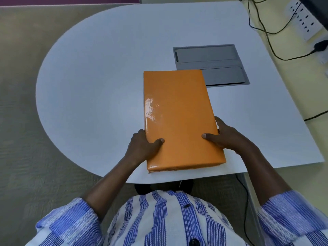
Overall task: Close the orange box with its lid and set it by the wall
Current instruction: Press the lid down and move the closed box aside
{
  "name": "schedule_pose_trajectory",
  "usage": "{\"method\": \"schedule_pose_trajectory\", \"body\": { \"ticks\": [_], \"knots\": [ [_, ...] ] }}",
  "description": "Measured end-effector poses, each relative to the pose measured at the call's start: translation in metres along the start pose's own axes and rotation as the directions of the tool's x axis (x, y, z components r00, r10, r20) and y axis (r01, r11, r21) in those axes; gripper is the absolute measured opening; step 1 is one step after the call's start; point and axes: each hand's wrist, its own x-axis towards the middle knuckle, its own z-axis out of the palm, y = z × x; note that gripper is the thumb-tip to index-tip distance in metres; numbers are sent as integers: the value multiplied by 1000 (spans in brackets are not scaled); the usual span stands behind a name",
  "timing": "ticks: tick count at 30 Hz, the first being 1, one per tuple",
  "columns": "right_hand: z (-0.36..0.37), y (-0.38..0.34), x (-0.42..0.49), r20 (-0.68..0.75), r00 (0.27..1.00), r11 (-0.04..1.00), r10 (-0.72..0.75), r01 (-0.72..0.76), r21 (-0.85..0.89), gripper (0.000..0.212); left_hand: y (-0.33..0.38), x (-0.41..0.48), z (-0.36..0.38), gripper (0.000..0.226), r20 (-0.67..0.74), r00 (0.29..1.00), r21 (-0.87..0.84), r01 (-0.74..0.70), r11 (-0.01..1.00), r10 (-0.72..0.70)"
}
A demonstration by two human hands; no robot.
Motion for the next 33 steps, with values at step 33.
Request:
{"method": "schedule_pose_trajectory", "body": {
  "ticks": [33],
  "knots": [
    [-4,43,7,140,989,805,55,-127,580,60,-1,-12,2,62,107,959,-511,280,813,-263]
  ]
}}
